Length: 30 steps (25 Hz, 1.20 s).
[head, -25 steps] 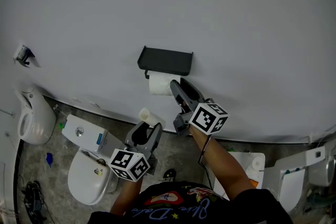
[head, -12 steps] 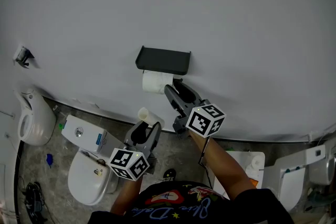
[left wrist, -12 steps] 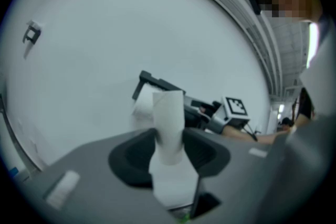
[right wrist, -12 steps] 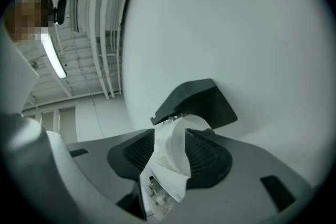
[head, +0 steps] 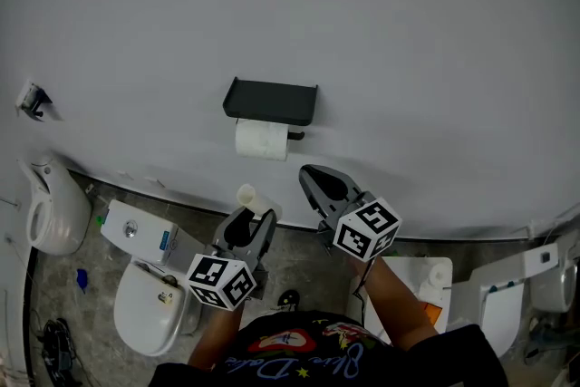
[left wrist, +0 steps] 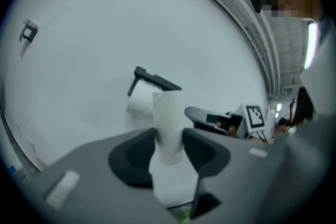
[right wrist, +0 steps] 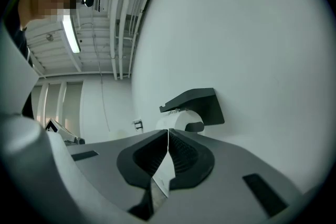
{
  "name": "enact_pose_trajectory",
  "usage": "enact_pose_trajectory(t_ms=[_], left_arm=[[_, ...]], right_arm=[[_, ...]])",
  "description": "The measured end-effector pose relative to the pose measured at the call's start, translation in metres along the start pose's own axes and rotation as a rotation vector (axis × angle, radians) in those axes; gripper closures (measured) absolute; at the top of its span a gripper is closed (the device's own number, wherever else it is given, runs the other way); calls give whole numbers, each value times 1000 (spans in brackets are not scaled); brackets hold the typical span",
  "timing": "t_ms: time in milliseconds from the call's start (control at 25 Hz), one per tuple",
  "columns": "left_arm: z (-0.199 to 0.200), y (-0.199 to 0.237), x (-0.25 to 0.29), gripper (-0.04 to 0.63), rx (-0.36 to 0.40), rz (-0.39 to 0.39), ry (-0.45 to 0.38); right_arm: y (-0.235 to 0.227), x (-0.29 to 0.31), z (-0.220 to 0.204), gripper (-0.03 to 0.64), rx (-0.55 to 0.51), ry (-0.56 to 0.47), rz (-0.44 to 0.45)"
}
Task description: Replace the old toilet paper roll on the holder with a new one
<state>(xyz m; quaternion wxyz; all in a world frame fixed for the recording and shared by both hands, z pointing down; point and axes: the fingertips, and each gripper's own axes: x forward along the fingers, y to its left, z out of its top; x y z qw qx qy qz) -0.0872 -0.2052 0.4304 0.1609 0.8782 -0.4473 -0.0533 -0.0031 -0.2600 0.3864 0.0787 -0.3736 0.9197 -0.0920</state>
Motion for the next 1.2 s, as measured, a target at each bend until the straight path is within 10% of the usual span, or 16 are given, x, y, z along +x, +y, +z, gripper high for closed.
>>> enact_pose_trajectory(t_ms=[1200], left_arm=[[-5,-10,3,425,15,-26,26]], right_arm=[[2,-14,-6,603,-31,30,-44]])
